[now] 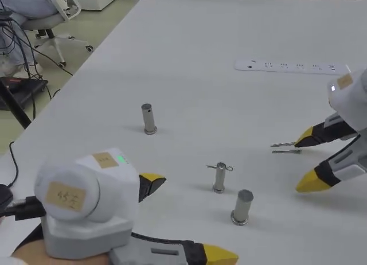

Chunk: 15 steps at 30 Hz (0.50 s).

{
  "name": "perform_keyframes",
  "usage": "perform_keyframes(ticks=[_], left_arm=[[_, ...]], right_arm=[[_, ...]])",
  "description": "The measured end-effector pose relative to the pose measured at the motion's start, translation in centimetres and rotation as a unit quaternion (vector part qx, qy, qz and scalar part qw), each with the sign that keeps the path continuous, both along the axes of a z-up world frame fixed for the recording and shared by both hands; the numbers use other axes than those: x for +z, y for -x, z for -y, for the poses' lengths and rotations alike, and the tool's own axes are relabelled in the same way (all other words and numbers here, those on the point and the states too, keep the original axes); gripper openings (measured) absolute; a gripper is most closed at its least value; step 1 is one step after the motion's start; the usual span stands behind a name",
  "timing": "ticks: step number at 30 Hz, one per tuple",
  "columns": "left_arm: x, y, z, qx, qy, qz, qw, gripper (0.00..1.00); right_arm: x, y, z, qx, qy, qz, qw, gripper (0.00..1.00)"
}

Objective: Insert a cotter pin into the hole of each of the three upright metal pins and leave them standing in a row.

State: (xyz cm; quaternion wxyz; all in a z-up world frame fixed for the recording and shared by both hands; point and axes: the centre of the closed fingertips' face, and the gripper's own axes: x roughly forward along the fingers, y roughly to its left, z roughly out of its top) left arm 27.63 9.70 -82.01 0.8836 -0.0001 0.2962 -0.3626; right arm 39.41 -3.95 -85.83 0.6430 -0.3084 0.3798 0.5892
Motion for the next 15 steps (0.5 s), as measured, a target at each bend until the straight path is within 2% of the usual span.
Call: perform_keyframes(ticks=[2,4,7,10,15], left_arm=[[0.06,0.01,-0.02,-0.001,0.0,0.003,1.0,0.95],[0.11,-0.1,-0.03,-0.001,0.001,0.013,0.9999,0.95],[-0.3,0.12,-0.03,-0.004,-0.001,0.003,1.0,0.95],[-0.41,0.27,0.06,-0.008,-0.001,0.002,1.0,0.96],[-0.7,0.46,0.21,-0.007,0.0,-0.009,0.9999,0.96]], right_arm=[[-0.06,0.01,-0.2,-0.004,-0.004,-0.008,1.0,0.6],[-0.28,-0.04,-0.29,-0.005,-0.001,-0.012,0.9999,0.59],[-0.53,-0.03,-0.13,0.0,0.009,-0.012,0.9999,0.58],[-0.48,-0.16,-0.1,0.0,0.011,-0.013,0.9999,0.56],[-0.66,-0.43,0.24,0.01,0.031,0.001,0.9995,0.5]])
